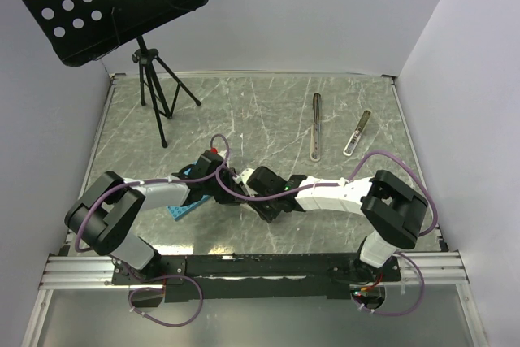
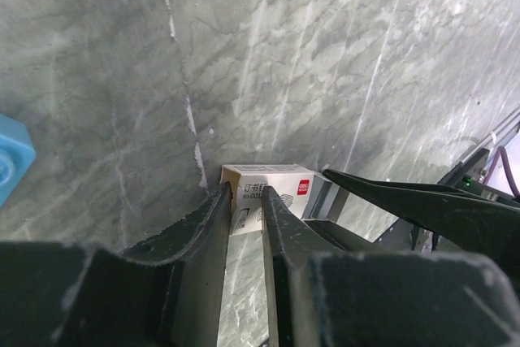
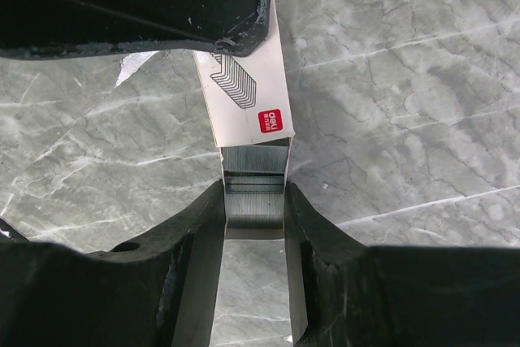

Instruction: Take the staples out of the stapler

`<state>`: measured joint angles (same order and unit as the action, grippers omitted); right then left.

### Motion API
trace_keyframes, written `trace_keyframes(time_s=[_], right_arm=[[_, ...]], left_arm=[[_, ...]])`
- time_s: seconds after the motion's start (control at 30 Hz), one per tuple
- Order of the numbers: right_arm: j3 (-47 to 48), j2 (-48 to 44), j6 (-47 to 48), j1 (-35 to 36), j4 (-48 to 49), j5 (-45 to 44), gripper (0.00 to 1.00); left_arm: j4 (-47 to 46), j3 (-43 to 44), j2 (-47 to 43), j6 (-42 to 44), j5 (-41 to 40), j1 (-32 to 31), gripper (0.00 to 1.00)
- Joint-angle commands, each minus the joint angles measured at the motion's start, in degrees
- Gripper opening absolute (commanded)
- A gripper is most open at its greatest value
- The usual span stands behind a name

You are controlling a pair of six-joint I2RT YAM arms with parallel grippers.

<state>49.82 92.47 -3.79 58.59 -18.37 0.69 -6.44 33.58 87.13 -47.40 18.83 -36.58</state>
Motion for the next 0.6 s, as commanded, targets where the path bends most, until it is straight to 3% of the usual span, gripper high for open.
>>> trace_keyframes(time_s=[0.0,0.57], right_arm=[[-0.08,-0.18,-0.25,0.39,0.09,1.59,0.31],[0.36,1.58,-0.60,0.30,1.85,0.63,0.31]], left_arm=[[-3.49,0.26,-0.21,1.34,2.00,-0.07,0.27],[-6.22,-0.97,1.99,0.55,3.58,-0.16,0.26]])
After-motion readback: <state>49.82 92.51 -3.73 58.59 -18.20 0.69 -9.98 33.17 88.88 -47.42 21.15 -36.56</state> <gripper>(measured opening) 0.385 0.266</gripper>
